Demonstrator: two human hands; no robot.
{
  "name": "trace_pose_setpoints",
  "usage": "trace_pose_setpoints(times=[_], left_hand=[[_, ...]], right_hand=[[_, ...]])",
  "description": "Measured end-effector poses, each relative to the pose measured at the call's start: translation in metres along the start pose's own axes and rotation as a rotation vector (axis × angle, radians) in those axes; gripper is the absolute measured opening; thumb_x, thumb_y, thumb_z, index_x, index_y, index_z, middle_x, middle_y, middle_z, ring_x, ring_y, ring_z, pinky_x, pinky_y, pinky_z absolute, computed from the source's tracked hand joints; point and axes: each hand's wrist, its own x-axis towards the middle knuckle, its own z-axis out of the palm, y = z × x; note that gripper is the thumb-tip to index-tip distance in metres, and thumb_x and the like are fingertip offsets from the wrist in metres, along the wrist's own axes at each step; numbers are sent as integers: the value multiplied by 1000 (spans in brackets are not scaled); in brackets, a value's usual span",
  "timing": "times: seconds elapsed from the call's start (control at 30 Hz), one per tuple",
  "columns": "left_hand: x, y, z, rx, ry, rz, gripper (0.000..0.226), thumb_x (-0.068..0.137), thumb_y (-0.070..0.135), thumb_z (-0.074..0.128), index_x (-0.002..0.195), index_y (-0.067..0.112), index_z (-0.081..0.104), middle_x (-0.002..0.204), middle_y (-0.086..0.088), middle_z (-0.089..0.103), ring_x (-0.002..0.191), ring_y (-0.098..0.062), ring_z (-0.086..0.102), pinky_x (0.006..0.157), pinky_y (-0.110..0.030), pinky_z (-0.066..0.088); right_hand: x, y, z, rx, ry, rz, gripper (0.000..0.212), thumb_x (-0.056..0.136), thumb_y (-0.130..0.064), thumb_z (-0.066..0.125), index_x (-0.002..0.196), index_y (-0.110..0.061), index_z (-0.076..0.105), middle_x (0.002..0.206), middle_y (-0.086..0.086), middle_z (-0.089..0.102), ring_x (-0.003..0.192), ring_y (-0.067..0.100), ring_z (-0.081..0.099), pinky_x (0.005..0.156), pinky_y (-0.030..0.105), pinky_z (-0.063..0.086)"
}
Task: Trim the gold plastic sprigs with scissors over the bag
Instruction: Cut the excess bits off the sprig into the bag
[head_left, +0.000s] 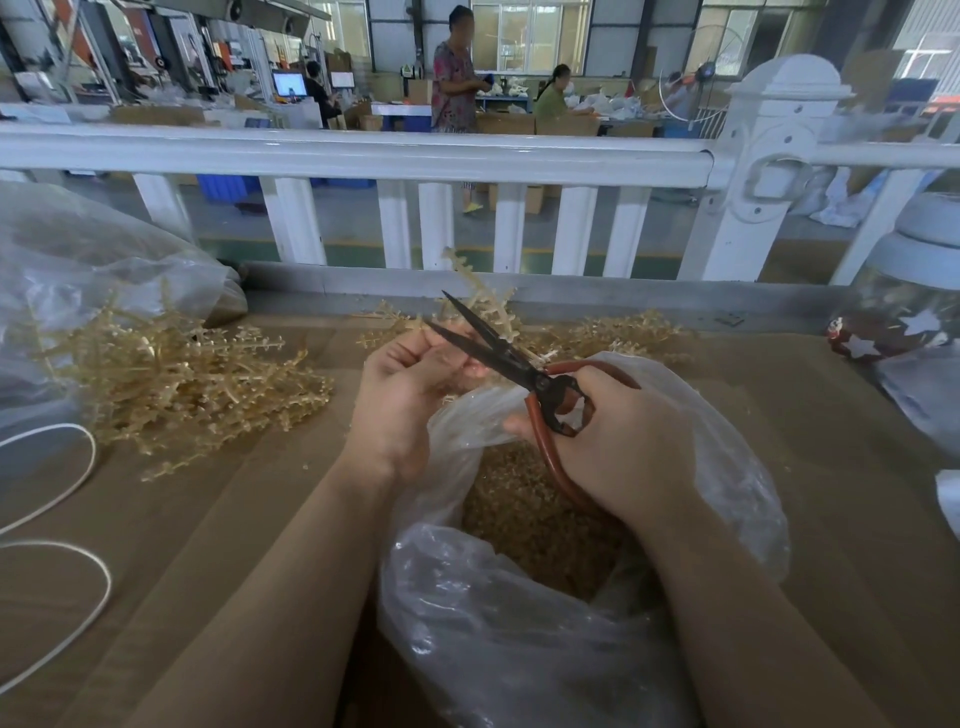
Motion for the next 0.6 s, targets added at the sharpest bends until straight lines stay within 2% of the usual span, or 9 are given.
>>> trace_pose_setpoints(times=[0.03,0.1,0.23,0.3,0.37,0.47,0.6], left_hand=[[1,2,-2,25,21,12,6,83,2,64,84,3,70,75,-10,70,68,-20,62,69,-27,53],[2,2,-7,103,74,31,18,84,-7,65,81,7,75,78,-10,72,69,-19,62,67,-25,53],[3,3,-9,251,106,47,3,81,-11,68,78,-11,68,80,-25,67,70,-15,61,69,-25,49],[3,3,-9,254,89,41,5,79,-12,69,75,-10,68,75,-20,68,69,-14,62,69,-25,50],[3,4,-9,239,36,36,10,79,-13,67,74,-5,70,72,-10,70,73,-16,65,72,-26,52],[1,5,-10,247,-72,39,20,84,-11,64,77,6,73,76,-6,72,77,-19,66,75,-26,53],[0,7,-8,252,-119,66,23,85,-8,63,80,11,76,77,-3,74,74,-13,67,72,-21,53]], right_hand=[[0,-1,0,-20,8,-5,67,75,-89,42,86,-27,66,73,-18,62,62,1,52,56,20,51],[1,-3,-2,-44,23,-4,68,75,-91,41,84,-27,62,71,-18,57,61,2,50,52,23,51],[3,-5,-4,-57,47,-6,75,75,-93,28,81,-25,57,68,-16,52,58,4,49,49,27,51],[4,-3,-3,-75,27,7,76,74,-95,26,82,-25,56,69,-15,53,60,5,50,50,27,51],[4,-1,-1,-100,-14,18,74,73,-94,32,87,-26,58,73,-16,55,64,4,52,53,26,53],[5,2,2,-95,-69,16,68,73,-91,42,91,-27,58,76,-17,56,66,3,52,56,25,53],[4,3,3,-87,-94,22,59,73,-89,46,86,-32,49,73,-21,50,61,-1,47,51,16,44]])
